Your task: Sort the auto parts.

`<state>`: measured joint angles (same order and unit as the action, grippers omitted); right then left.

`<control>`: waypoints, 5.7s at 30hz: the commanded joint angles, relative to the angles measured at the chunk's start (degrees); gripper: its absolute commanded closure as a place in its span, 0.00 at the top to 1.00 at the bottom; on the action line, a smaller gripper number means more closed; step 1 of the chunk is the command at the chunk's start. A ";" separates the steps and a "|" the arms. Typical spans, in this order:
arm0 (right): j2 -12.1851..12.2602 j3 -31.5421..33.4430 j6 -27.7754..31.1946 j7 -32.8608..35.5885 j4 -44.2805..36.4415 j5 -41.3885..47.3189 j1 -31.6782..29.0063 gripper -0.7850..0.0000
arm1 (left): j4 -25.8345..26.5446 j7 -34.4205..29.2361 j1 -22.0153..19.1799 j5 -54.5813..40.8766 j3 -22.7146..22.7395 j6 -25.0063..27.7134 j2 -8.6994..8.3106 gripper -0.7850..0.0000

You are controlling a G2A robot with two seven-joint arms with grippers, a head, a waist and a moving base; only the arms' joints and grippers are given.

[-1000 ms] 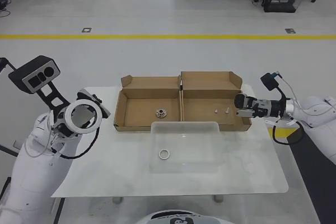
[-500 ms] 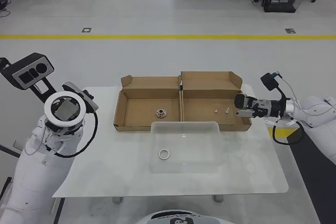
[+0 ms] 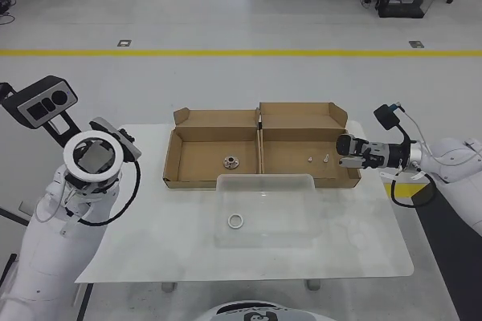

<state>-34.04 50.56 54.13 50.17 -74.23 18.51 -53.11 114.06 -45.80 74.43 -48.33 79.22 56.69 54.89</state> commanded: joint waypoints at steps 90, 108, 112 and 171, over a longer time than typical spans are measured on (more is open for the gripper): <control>0.00 0.00 0.00 0.00 0.00 0.00 0.00 1.00 | -67.38 -2.70 -44.85 101.20 -50.06 -36.65 19.68 0.00; 0.00 0.00 0.00 0.00 0.00 0.00 0.00 1.00 | -73.35 -0.70 -43.51 104.52 -51.29 -35.95 22.30 0.00; 0.00 0.00 0.00 0.00 0.00 0.00 0.00 1.00 | -74.14 -0.14 -43.24 104.57 -51.03 -35.80 22.75 0.00; 0.00 0.00 0.00 0.00 0.00 0.00 0.00 1.00 | -11.57 -22.78 -26.90 71.17 -29.41 -20.98 3.27 1.00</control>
<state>-34.04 50.56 54.13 50.17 -74.23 18.51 -53.11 101.70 -68.07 47.15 23.18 50.48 36.24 58.37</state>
